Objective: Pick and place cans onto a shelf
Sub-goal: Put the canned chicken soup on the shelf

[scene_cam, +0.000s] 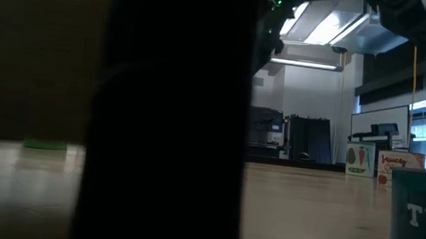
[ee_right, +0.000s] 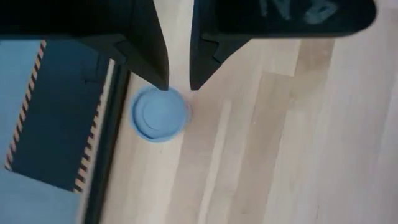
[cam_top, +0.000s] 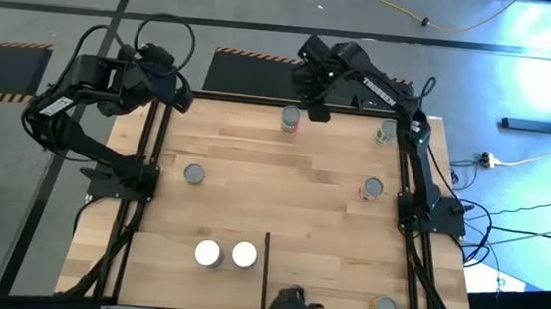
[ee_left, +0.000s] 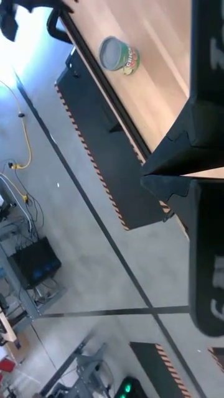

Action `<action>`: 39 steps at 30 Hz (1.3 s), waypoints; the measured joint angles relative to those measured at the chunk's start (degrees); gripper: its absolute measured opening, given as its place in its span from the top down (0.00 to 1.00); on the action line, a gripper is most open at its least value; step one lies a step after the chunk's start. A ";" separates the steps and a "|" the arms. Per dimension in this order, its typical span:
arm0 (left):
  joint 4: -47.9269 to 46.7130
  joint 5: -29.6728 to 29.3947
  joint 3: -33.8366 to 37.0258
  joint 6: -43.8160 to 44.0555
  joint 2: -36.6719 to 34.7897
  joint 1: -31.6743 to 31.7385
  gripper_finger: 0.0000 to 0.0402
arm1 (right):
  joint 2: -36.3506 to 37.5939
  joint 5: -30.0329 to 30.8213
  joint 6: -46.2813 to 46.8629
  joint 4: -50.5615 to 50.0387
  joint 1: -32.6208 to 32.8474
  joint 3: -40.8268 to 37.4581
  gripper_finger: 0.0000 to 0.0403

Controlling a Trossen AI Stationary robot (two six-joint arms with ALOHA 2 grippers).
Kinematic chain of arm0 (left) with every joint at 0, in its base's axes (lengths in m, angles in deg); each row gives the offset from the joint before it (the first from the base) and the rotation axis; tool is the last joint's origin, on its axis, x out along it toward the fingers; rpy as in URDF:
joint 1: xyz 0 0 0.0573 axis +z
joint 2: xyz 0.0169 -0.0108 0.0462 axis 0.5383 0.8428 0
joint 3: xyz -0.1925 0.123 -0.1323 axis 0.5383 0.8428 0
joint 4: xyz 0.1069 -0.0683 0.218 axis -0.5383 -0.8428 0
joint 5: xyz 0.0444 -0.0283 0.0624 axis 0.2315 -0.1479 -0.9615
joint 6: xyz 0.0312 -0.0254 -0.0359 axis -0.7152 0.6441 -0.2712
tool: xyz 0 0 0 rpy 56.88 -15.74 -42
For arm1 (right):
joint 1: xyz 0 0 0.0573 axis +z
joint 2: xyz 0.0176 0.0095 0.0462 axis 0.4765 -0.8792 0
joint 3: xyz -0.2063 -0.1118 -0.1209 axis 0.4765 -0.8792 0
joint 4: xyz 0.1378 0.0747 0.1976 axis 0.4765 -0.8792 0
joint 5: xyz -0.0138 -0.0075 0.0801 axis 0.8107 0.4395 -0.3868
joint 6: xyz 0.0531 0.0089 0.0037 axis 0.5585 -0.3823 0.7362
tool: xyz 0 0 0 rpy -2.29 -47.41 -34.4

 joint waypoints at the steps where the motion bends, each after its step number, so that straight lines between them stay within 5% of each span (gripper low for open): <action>1: 0.00 0.04 0.00 0.08 0.00 0.31 1.00 | -0.66 -0.04 -1.48 0.10 0.01 0.01 0.84; 27: 0.02 0.22 0.00 1.57 0.00 3.87 1.00 | -11.36 0.05 -13.63 0.00 -2.23 0.00 0.84; 39: 1.52 0.22 0.00 1.62 0.04 3.87 1.00 | -11.34 16.69 -1.52 0.25 -3.46 0.02 0.92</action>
